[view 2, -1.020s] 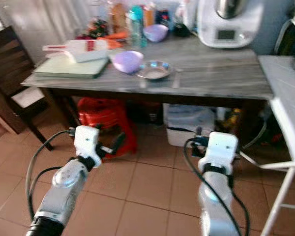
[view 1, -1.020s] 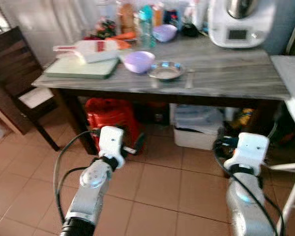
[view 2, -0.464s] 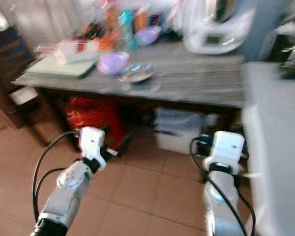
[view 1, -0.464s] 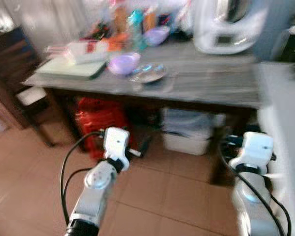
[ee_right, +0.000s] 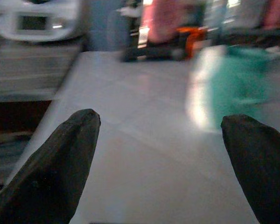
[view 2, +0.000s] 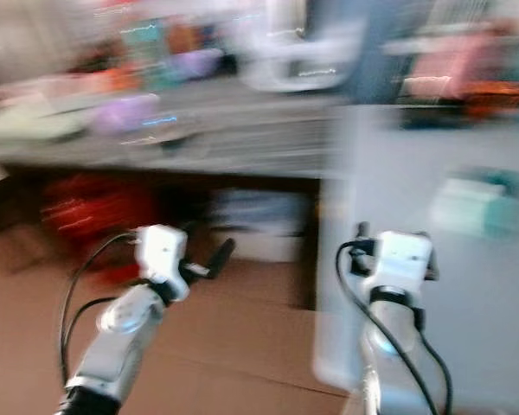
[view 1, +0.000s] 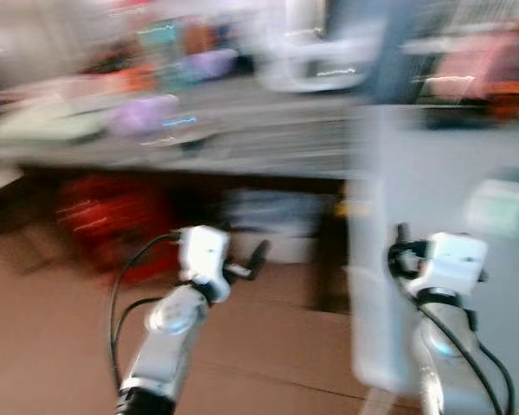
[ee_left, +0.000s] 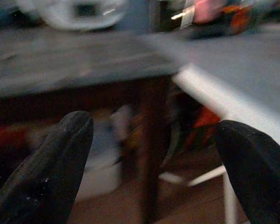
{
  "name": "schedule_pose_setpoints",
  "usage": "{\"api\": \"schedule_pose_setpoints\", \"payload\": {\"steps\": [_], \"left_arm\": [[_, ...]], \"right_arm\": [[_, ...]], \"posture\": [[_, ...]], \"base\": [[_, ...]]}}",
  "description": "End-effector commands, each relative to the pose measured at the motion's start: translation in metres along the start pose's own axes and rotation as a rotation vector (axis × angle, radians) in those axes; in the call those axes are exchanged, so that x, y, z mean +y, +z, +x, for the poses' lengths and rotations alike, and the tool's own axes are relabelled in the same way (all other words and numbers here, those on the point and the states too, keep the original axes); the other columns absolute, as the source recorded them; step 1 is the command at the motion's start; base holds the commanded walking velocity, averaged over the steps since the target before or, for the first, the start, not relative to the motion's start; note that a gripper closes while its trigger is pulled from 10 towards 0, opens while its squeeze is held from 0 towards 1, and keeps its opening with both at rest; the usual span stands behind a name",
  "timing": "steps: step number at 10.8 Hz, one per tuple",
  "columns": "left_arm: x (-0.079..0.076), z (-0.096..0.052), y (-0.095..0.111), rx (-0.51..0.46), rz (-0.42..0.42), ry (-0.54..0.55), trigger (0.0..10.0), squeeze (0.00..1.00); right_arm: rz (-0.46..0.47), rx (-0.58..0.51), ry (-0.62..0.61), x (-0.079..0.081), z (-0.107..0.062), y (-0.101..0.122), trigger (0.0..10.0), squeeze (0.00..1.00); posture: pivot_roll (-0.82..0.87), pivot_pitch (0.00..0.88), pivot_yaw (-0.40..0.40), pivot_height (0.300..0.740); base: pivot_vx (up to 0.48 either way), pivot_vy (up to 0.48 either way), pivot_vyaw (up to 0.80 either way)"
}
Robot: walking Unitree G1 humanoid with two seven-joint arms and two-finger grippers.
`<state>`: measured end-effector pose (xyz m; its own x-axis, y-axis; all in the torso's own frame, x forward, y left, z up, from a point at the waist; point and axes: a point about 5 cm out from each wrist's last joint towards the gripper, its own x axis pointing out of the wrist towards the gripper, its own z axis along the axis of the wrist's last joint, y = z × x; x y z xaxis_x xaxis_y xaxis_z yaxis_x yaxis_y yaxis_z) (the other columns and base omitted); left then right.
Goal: Setting the table
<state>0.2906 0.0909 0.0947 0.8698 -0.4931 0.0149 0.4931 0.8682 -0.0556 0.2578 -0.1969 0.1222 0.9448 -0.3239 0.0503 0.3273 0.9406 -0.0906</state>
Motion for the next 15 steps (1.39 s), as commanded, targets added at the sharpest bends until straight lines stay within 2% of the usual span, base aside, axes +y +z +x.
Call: {"api": "schedule_pose_setpoints", "payload": {"steps": [1,8,10,13,15], "left_arm": [[0.012,-0.006,0.000,0.005,0.011,0.033,10.0,0.00],[0.010,-0.004,0.001,0.005,0.009,0.029,10.0,0.00],[0.010,-0.006,-0.001,0.011,0.003,0.018,10.0,0.00],[0.008,-0.010,-0.005,0.062,0.052,-0.174,10.0,0.00],[0.009,-0.012,-0.004,0.076,0.069,-0.264,10.0,0.00]], "right_arm": [[-0.001,-0.023,0.045,0.011,-0.001,0.005,10.0,0.00],[-0.012,-0.030,0.054,0.012,-0.001,0.007,10.0,0.00],[-0.006,-0.015,0.059,0.014,-0.002,0.005,10.0,0.00],[0.016,0.065,0.093,0.022,-0.005,-0.006,10.0,0.00],[0.017,0.123,0.114,0.027,-0.007,-0.015,10.0,0.00]], "posture": [[-0.03,0.000,0.088,0.740],[-0.03,0.000,0.084,0.740],[-0.03,0.000,0.087,0.740],[-0.03,0.000,0.089,0.740],[-0.03,0.000,0.092,0.740]], "base": [[0.000,-0.454,0.00],[0.000,-0.411,0.00],[0.000,0.000,0.00],[0.000,0.000,0.00],[0.000,0.000,0.00]]}}
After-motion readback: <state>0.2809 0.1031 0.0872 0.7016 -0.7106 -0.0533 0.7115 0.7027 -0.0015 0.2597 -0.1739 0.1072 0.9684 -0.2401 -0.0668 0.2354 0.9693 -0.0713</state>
